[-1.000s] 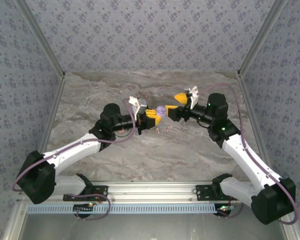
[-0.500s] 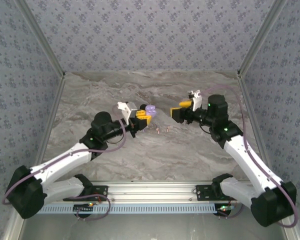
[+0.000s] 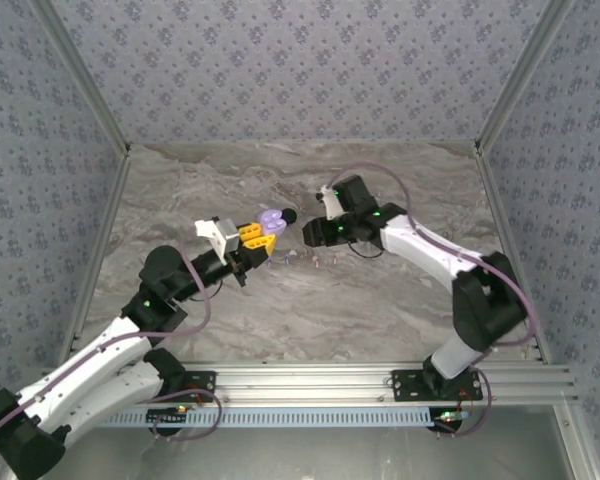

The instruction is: Insert the wireless bluetooth earbuds into the charging case

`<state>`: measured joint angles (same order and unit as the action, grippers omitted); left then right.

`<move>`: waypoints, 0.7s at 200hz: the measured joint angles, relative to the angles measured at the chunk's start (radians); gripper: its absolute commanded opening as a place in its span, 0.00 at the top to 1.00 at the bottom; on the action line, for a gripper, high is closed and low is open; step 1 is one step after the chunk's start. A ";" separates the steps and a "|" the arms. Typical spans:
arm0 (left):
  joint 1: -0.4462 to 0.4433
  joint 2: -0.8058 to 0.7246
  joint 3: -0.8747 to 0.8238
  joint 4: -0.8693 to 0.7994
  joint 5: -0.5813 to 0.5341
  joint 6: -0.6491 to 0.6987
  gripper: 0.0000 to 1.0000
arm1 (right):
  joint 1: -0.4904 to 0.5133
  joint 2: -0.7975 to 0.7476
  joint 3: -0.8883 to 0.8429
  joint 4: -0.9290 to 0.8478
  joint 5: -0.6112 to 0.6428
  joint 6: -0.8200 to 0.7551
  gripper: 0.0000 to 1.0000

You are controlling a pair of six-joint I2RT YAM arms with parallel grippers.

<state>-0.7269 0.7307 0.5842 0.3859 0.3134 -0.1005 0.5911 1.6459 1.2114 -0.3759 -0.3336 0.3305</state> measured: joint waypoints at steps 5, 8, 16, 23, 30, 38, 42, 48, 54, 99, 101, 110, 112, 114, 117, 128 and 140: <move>0.000 -0.007 -0.001 -0.003 0.000 0.001 1.00 | 0.013 0.032 0.025 -0.010 0.008 0.002 0.56; 0.000 -0.011 -0.001 -0.005 -0.001 0.003 1.00 | 0.020 0.048 0.039 -0.015 0.011 0.005 0.56; 0.000 -0.019 -0.002 -0.010 0.000 0.004 1.00 | 0.041 0.092 0.075 -0.027 0.025 0.006 0.58; 0.000 -0.026 -0.002 -0.014 0.000 0.005 1.00 | 0.060 0.130 0.103 -0.038 0.035 0.006 0.59; 0.000 -0.035 -0.002 -0.018 0.000 0.006 1.00 | 0.074 0.160 0.125 -0.046 0.041 0.008 0.60; 0.000 -0.045 -0.002 -0.021 0.000 0.007 1.00 | 0.091 0.196 0.148 -0.056 0.049 0.011 0.61; 0.000 -0.049 -0.003 -0.021 -0.001 0.007 1.00 | 0.100 0.214 0.159 -0.062 0.051 0.013 0.61; 0.000 -0.057 -0.003 -0.023 -0.001 0.007 1.00 | 0.112 0.240 0.178 -0.071 0.059 0.014 0.62; 0.000 -0.064 -0.004 -0.024 -0.001 0.007 1.00 | 0.120 0.263 0.195 -0.080 0.066 0.014 0.62; 0.000 -0.101 -0.006 -0.046 -0.015 0.008 1.00 | 0.159 0.401 0.305 -0.140 0.143 0.013 0.64; 0.000 -0.103 -0.007 -0.046 -0.015 0.008 1.00 | 0.160 0.404 0.307 -0.142 0.145 0.013 0.64; 0.000 -0.106 -0.011 -0.047 -0.016 0.008 1.00 | 0.163 0.418 0.318 -0.151 0.161 0.013 0.64; 0.000 -0.107 -0.011 -0.047 -0.016 0.008 1.00 | 0.163 0.421 0.320 -0.152 0.164 0.012 0.63; 0.000 -0.108 -0.013 -0.048 -0.016 0.008 1.00 | 0.163 0.423 0.322 -0.154 0.165 0.012 0.64; 0.000 -0.108 -0.014 -0.048 -0.016 0.008 1.00 | 0.164 0.427 0.325 -0.156 0.170 0.011 0.64; 0.000 -0.108 -0.018 -0.050 -0.016 0.008 1.00 | 0.166 0.441 0.337 -0.167 0.186 0.008 0.63; 0.000 -0.108 -0.019 -0.055 -0.016 0.011 1.00 | 0.166 0.455 0.350 -0.176 0.202 0.002 0.63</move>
<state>-0.7269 0.6231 0.5655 0.3313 0.2977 -0.0895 0.7574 2.1006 1.5612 -0.5518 -0.1314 0.3321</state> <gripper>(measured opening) 0.160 0.366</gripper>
